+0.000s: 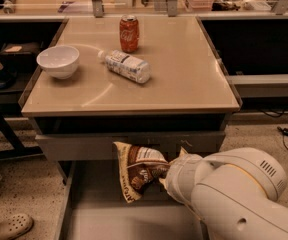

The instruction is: Pick brown chip bag from middle drawer and place on counter

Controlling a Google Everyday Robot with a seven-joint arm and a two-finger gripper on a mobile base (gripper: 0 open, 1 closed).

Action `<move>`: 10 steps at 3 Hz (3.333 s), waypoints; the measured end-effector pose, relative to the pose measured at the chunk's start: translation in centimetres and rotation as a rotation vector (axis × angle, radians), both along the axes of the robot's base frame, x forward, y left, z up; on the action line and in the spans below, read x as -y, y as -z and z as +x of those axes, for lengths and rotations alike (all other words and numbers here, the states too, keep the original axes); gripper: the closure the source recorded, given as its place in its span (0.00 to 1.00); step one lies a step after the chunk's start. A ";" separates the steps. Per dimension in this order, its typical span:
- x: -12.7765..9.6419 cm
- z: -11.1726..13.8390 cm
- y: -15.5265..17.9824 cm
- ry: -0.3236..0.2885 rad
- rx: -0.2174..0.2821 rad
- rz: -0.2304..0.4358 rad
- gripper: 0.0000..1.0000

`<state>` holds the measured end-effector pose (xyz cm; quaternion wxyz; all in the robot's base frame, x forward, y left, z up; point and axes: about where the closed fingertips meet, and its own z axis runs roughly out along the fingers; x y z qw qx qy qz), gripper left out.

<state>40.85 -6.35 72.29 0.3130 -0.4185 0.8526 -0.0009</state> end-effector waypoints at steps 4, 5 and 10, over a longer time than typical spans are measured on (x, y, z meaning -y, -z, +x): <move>8.7 4.9 -18.0 0.192 0.237 -0.013 1.00; 9.9 7.4 -22.6 0.227 0.299 -0.033 1.00; 9.9 19.1 -23.4 0.287 0.305 0.047 1.00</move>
Offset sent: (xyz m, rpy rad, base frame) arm 0.0361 -0.0737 0.1443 0.0307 -0.2088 -0.1603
